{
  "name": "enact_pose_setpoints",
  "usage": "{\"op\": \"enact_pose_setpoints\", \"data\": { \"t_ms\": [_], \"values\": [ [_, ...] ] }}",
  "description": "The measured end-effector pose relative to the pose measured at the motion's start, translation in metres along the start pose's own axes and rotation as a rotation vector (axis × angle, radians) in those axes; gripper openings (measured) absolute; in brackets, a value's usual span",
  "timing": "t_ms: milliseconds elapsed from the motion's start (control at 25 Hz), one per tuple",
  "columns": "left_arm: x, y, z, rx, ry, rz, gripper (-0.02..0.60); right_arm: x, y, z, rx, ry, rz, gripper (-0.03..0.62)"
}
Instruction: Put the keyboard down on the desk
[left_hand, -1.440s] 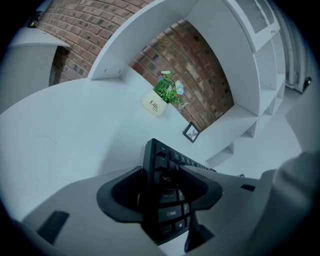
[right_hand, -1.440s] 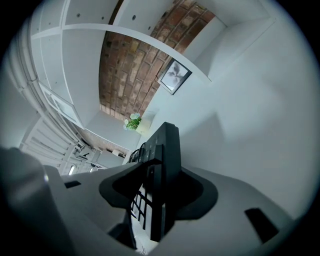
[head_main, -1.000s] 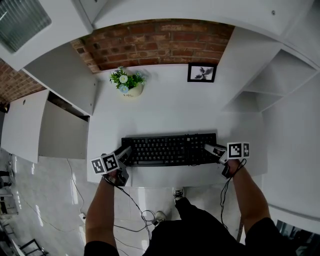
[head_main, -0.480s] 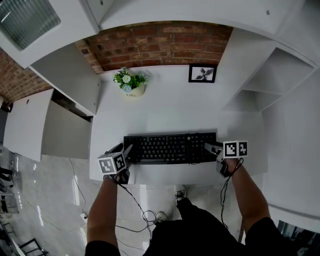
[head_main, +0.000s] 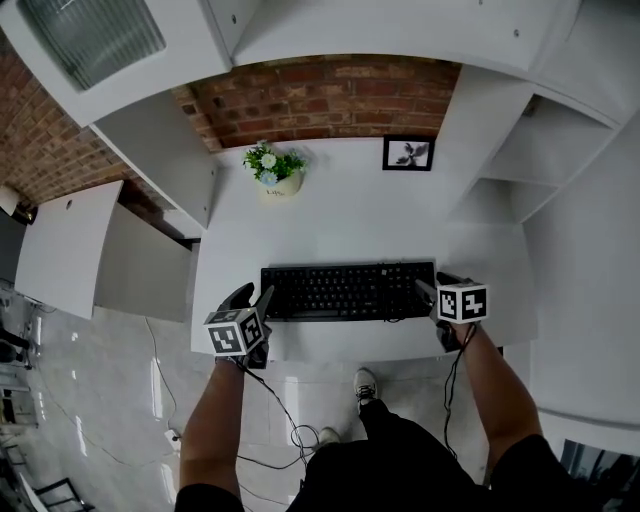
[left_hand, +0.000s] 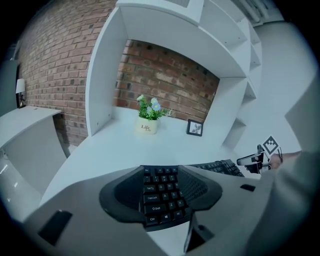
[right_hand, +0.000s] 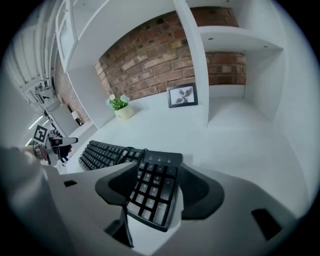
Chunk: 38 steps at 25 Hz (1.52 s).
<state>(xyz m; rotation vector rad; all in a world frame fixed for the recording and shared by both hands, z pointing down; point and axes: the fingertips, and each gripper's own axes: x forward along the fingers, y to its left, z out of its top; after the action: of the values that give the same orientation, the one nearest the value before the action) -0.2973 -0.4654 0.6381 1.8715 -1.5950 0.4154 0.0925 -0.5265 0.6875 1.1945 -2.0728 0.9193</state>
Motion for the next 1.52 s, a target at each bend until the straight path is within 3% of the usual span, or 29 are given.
{"op": "enact_pose_setpoints", "data": {
  "t_ms": [160,240,320,360,440,640,920,1200,1520],
  "values": [
    [-0.021,-0.014,0.009,0.025,-0.050,-0.021,0.208,-0.021,0.015,0.008,-0.016,-0.062,0.002,0.237],
    [-0.033,-0.022,0.016,0.040,-0.078,-0.026,0.198,-0.034,0.022,0.013,-0.033,-0.106,-0.013,0.178],
    [-0.047,-0.029,0.021,0.057,-0.104,-0.026,0.185,-0.048,0.029,0.018,-0.049,-0.166,-0.039,0.042],
    [-0.054,-0.033,0.023,0.066,-0.117,-0.027,0.160,-0.055,0.033,0.020,-0.053,-0.195,-0.047,0.020],
    [-0.070,-0.042,0.027,0.080,-0.144,-0.028,0.034,-0.071,0.045,0.024,-0.066,-0.247,-0.047,0.018],
    [-0.111,-0.070,0.027,0.120,-0.195,-0.064,0.018,-0.108,0.081,0.025,-0.074,-0.354,-0.010,0.018],
    [-0.181,-0.104,0.018,0.230,-0.276,-0.099,0.017,-0.155,0.137,0.004,-0.074,-0.410,0.046,0.017],
    [-0.250,-0.118,0.001,0.200,-0.330,-0.158,0.017,-0.212,0.189,-0.020,-0.076,-0.483,0.063,0.017],
    [-0.308,-0.121,-0.024,0.236,-0.366,-0.198,0.017,-0.269,0.247,-0.055,-0.082,-0.555,0.077,0.017]
  ]
}}
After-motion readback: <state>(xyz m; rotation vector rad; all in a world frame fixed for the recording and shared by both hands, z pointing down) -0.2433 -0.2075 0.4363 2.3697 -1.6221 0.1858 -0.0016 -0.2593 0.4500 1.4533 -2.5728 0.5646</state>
